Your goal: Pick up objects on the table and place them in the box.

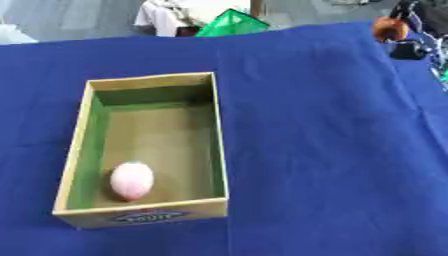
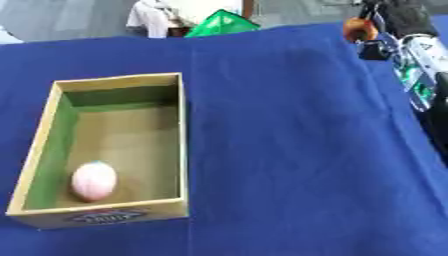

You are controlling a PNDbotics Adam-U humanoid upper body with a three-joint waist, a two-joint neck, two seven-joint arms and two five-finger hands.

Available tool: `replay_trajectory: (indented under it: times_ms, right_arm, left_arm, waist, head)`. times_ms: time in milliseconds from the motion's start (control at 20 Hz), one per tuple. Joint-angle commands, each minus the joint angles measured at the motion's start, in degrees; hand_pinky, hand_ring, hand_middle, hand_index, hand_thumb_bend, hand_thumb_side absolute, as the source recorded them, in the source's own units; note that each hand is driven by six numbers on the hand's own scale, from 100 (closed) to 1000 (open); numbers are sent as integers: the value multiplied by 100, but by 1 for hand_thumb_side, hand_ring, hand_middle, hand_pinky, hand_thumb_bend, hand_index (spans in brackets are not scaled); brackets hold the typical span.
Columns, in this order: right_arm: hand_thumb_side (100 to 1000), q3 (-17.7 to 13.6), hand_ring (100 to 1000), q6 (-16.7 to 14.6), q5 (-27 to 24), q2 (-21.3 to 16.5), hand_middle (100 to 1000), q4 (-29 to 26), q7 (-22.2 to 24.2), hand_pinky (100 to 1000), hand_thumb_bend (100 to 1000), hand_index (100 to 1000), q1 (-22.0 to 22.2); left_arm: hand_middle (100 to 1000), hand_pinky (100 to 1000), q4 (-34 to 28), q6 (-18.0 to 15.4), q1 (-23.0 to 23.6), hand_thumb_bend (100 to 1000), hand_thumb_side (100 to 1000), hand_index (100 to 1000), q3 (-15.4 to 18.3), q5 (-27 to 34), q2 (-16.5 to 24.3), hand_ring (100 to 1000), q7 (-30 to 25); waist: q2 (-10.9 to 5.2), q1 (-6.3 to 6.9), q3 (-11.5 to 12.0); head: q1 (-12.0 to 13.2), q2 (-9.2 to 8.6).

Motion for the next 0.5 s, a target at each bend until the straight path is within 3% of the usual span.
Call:
replay_trajectory:
  times_ms: [50,300,500]
  right_arm:
    - [100,252,559,-295,-318,-343,527,-572,-127,581,100,661,19]
    - [100,776,554,-739,-744,-303,526,-1294,-216,578,100,660,130]
    - [100,1223,551,-1084,-931,-106,526,-1854,-194,576,100,660,-41]
  left_arm:
    - [736,757,-85,-17,-32,181,854,757,46,-20,164,875,7]
    - [737,758,-85,-17,-32,182,853,757,36,-13,166,875,-2]
    - [737,758,-85,-19,-37,186,849,758,25,-1,173,874,-14]
  waist:
    - [-146,-27,-1]
    - [-175,-62,17]
    - [-215,-78,20]
  head:
    - [40,83]
    - [33,157]
    - [-8,217]
